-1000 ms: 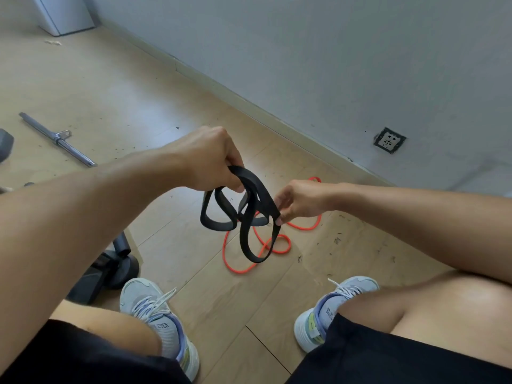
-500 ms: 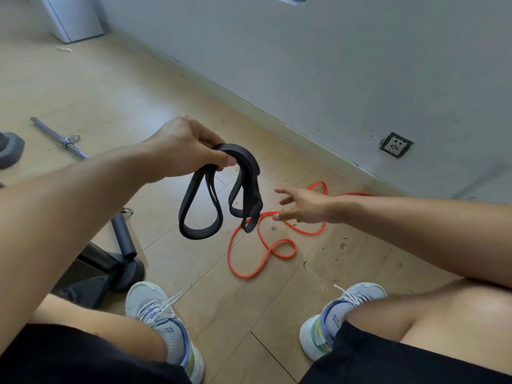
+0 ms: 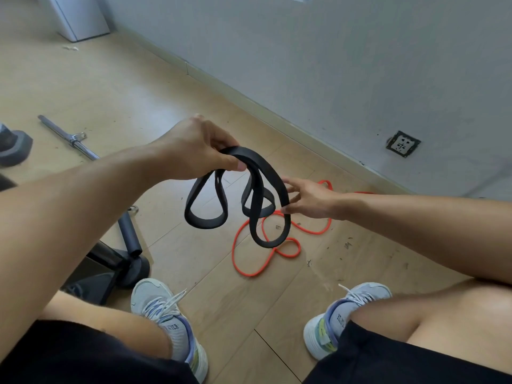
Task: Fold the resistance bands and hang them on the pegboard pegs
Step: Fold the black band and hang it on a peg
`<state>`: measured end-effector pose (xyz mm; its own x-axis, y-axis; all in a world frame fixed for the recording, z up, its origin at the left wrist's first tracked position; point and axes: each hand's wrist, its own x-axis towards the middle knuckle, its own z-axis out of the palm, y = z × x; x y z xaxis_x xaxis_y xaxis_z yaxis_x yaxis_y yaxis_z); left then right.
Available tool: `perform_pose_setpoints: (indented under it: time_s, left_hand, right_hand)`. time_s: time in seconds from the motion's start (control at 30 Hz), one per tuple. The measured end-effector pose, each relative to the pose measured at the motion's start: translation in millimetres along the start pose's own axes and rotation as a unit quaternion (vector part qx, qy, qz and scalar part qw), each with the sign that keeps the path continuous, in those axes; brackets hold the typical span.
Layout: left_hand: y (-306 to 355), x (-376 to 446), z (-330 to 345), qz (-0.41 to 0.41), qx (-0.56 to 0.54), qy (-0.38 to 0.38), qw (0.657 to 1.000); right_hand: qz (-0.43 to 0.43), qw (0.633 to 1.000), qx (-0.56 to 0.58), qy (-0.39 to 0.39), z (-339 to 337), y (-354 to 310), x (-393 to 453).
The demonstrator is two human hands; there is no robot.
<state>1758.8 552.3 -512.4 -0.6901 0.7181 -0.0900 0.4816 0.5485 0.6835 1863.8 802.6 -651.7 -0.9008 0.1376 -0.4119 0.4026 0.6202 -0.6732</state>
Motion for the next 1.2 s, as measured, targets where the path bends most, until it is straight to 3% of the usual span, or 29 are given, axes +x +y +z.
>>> perform_pose_setpoints:
  time_s: [0.13, 0.23, 0.4, 0.67, 0.73, 0.9, 1.03, 1.1, 1.2]
  left_hand:
    - [-1, 2, 2, 0.006, 0.031, 0.013, 0.999]
    - [-8, 4, -1, -0.014, 0.077, 0.044, 0.996]
    - [-37, 11, -6, -0.105, 0.143, 0.072, 0.981]
    - [-64, 15, -4, -0.163, 0.171, 0.036, 0.971]
    - [-66, 15, -4, -0.167, 0.170, 0.038, 0.970]
    - [-65, 14, -3, -0.172, 0.164, 0.032, 0.971]
    - [-58, 14, -1, -0.159, 0.157, 0.022, 0.974]
    - [-53, 15, 0, -0.144, 0.172, 0.015, 0.974]
    - [-45, 15, 2, -0.124, 0.182, 0.006, 0.976]
  right_hand:
    - [0.014, 0.999, -0.019, -0.043, 4, -8, -4]
    - [0.072, 0.992, 0.092, -0.044, 3, -7, -2]
    - [0.120, 0.939, 0.313, -0.074, -16, -8, -5]
    - [0.101, 0.869, 0.470, -0.117, -33, -19, -9]
    - [0.110, 0.865, 0.470, -0.134, -38, -19, -9]
    - [0.132, 0.923, 0.342, -0.120, -35, -18, -11]
    - [0.067, 0.989, 0.099, -0.092, -31, -7, -14]
    - [0.046, 0.993, -0.056, -0.098, -31, -2, -15]
    - [0.041, 0.959, -0.273, -0.062, -31, 6, -10]
